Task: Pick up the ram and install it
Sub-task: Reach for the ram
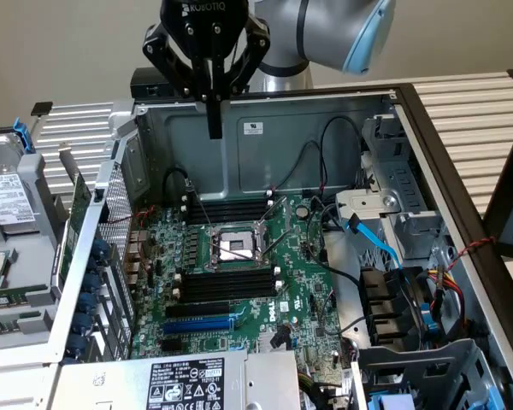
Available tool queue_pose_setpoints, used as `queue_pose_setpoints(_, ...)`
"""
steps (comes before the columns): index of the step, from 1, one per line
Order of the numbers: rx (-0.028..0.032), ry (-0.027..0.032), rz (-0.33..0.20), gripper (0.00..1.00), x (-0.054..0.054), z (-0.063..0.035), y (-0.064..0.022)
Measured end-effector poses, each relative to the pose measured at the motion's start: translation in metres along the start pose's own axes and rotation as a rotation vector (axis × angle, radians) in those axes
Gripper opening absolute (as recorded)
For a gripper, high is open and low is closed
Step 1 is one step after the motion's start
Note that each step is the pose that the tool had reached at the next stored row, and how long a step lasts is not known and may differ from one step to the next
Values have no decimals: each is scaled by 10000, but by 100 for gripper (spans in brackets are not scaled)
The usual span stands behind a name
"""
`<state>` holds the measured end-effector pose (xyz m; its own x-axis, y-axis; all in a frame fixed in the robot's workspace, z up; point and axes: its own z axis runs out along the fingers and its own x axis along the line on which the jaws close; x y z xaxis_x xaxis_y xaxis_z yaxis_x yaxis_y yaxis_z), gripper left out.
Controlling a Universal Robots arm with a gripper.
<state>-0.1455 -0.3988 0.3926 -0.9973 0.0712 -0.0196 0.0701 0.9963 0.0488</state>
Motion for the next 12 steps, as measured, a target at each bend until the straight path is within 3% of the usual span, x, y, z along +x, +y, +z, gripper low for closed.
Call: queue_pose_setpoints(12,0,0,0,10,545,-9,-38)
